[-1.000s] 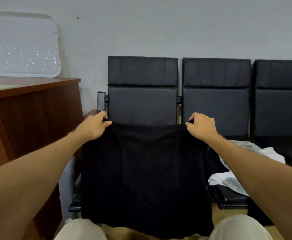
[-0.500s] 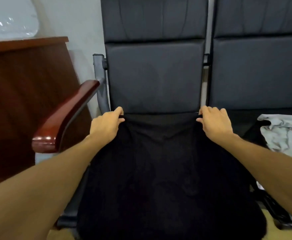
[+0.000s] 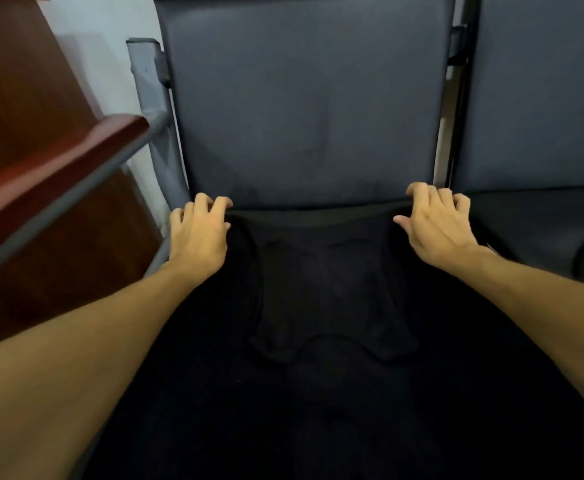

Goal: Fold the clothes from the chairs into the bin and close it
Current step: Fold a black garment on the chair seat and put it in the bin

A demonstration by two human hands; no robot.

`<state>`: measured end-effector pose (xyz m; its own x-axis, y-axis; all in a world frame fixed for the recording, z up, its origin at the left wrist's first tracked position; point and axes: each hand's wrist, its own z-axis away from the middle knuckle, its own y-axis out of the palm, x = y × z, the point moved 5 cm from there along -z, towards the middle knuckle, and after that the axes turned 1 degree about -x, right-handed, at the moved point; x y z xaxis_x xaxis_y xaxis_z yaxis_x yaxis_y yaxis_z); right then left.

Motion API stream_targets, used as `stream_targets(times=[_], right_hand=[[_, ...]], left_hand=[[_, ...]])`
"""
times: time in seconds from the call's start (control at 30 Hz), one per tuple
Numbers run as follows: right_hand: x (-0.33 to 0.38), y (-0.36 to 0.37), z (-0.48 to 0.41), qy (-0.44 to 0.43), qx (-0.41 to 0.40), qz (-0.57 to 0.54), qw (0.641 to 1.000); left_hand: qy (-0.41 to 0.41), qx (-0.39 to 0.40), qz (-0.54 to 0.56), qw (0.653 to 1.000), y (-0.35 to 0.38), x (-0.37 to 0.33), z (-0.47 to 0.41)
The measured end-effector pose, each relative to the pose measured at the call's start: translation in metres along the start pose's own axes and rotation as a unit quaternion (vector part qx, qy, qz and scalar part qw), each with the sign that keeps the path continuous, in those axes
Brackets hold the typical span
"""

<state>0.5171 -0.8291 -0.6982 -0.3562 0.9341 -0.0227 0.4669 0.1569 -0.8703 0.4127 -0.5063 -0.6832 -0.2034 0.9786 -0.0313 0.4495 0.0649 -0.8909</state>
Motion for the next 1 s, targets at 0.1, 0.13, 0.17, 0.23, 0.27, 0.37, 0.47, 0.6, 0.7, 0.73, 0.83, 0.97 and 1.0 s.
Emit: stream_targets(times=[0.1, 0.13, 0.17, 0.23, 0.27, 0.37, 0.47, 0.6, 0.7, 0.73, 0.83, 0.97, 1.0], right_hand=[[0.002, -0.002, 0.016, -0.009, 0.038, -0.025, 0.999], [0.004, -0.007, 0.023, -0.01, 0.048, -0.029, 0.998], [0.006, -0.013, 0.032, -0.013, 0.061, -0.03, 0.998], [0.01, -0.026, 0.051, -0.02, 0.104, -0.044, 0.993], [0.013, -0.033, 0.062, -0.023, 0.133, -0.059, 0.989], [0.027, -0.063, 0.096, -0.055, 0.207, -0.078, 0.974], [0.043, -0.092, 0.13, -0.093, 0.296, -0.123, 0.943], [0.068, -0.121, 0.181, -0.156, 0.415, -0.182, 0.878], [0.079, -0.136, 0.205, -0.192, 0.393, -0.207, 0.875], [0.08, -0.141, 0.208, -0.198, 0.392, -0.205, 0.875], [0.075, -0.154, 0.215, -0.187, 0.395, -0.205, 0.876], [0.062, -0.149, 0.233, -0.213, 0.461, -0.137, 0.851], [0.06, -0.145, 0.239, -0.222, 0.482, -0.108, 0.841]], left_hand=[[0.011, 0.029, 0.043, 0.999, 0.003, -0.009, 0.022], [0.019, 0.044, 0.056, 0.997, 0.0, -0.012, 0.032], [0.025, 0.065, 0.071, 0.995, -0.006, -0.015, 0.043], [0.034, 0.114, 0.105, 0.987, -0.02, -0.022, 0.067], [0.04, 0.139, 0.12, 0.982, -0.03, -0.027, 0.08], [0.082, 0.21, 0.144, 0.964, -0.061, -0.042, 0.124], [0.115, 0.29, 0.148, 0.938, -0.086, -0.056, 0.163], [0.101, 0.307, 0.223, 0.92, -0.109, -0.073, 0.209], [0.117, 0.355, 0.257, 0.891, -0.112, -0.08, 0.247], [0.14, 0.374, 0.231, 0.888, -0.112, -0.081, 0.257], [0.186, 0.387, 0.158, 0.889, -0.115, -0.079, 0.273], [0.236, 0.376, 0.124, 0.888, -0.111, -0.079, 0.274], [0.243, 0.375, 0.124, 0.886, -0.109, -0.079, 0.272]])
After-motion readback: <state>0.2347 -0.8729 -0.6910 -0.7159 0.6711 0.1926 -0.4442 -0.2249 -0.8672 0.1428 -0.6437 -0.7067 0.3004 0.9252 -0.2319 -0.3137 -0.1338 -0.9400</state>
